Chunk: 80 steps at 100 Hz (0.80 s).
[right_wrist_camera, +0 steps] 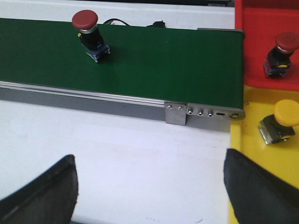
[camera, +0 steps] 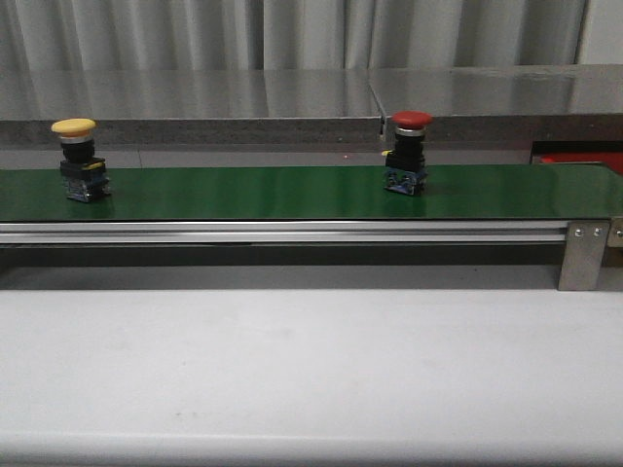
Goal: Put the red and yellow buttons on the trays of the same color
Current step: 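Reach the right gripper to the red button at the belt's end and grasp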
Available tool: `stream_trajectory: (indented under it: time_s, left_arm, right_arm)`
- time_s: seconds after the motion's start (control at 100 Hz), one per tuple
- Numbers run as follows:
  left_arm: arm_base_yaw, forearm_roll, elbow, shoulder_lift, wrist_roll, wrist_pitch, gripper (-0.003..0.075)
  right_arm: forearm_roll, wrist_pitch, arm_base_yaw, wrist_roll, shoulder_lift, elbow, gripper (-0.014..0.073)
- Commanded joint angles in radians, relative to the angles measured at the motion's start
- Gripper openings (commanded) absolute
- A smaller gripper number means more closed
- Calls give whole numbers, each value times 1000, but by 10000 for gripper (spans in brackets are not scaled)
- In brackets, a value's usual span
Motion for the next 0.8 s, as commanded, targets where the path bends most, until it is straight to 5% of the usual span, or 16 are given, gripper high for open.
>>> stream_trajectory:
  time_s: [0.0,0.41,0.79]
  left_arm:
    - [-8,-26,-28,4,-3,-72,-19]
    - [-8,-26,-28,4,-3,-72,-19]
    - [-8,-26,-28,4,-3,-72,-19]
  right_arm:
    - [41,-63,12,-30,103,-90,635]
    - [43,-98,123,-91,614,-418,635]
    - [42,-39,192,-115,879,-647,635]
